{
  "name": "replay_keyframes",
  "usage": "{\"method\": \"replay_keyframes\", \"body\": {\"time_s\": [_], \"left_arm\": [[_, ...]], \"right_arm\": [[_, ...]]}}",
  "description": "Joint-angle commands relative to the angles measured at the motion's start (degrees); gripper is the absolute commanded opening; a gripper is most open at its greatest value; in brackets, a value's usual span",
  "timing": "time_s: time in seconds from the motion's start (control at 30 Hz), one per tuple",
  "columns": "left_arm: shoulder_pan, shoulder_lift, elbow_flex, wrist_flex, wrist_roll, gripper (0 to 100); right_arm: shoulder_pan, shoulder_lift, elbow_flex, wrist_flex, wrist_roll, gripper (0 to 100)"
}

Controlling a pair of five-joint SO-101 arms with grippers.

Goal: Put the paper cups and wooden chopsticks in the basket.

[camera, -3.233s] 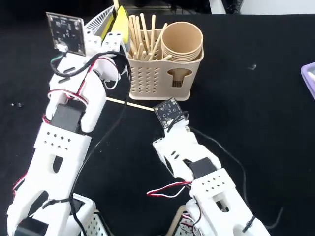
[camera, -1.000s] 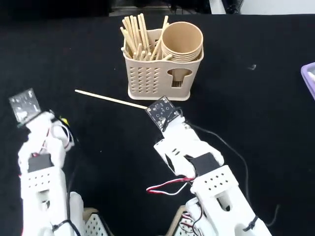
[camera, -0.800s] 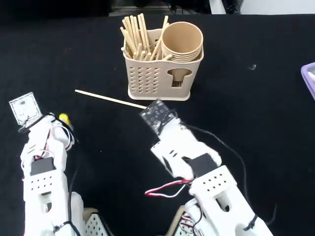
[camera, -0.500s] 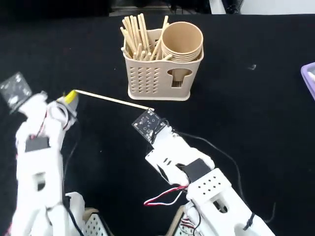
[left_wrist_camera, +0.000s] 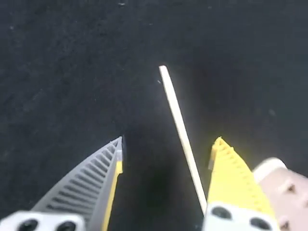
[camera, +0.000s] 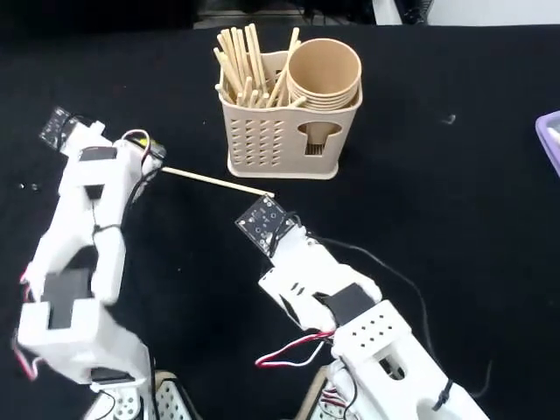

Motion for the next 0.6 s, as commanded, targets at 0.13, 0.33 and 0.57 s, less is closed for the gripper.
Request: {"method": "replay_keyframes", "body": {"time_s": [0.13,0.33,0.57], "left_arm": [[0.7,12.5,-16.0,0.4,1.1,28],[0.4,19.5,-22.7,0.4,1.1,28],[0.6,22.9,-23.6,5.9,0.8,24]], "right_arm": [[-0.9,-1.5,-0.6,-1.1,-0.4,25.1],[-0.8,-1.5,-0.5,-1.1,-0.4,25.1],[-0.8,-1.5,-0.6,-1.1,-0.4,25.1]]}}
